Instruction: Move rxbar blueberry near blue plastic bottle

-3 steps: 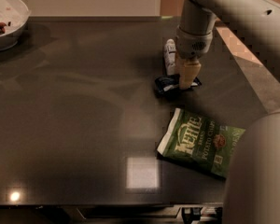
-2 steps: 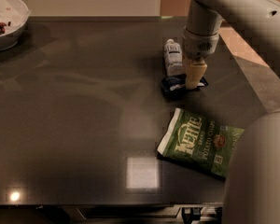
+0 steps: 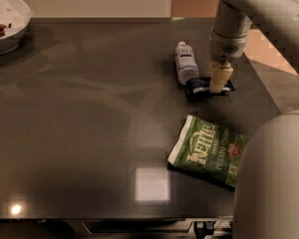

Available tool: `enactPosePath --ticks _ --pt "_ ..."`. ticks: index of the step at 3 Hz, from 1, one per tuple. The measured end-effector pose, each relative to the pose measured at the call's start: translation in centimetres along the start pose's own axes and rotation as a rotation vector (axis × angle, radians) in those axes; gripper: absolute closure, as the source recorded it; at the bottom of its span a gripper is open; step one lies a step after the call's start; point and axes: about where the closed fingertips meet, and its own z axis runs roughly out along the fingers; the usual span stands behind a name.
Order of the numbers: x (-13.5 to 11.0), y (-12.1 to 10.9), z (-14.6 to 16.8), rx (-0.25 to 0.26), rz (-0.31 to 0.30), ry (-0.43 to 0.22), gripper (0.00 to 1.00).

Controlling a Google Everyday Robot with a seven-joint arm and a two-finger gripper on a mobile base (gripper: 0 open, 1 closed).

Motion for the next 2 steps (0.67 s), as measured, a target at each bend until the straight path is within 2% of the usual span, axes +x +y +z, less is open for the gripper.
enactPosePath --ticks 1,2 --pt "-0.3 -0.9 0.2 0.029 -0.001 -0.009 0.12" --pt "-0.7 -1.9 0.7 0.060 -0.002 -0.021 0.00"
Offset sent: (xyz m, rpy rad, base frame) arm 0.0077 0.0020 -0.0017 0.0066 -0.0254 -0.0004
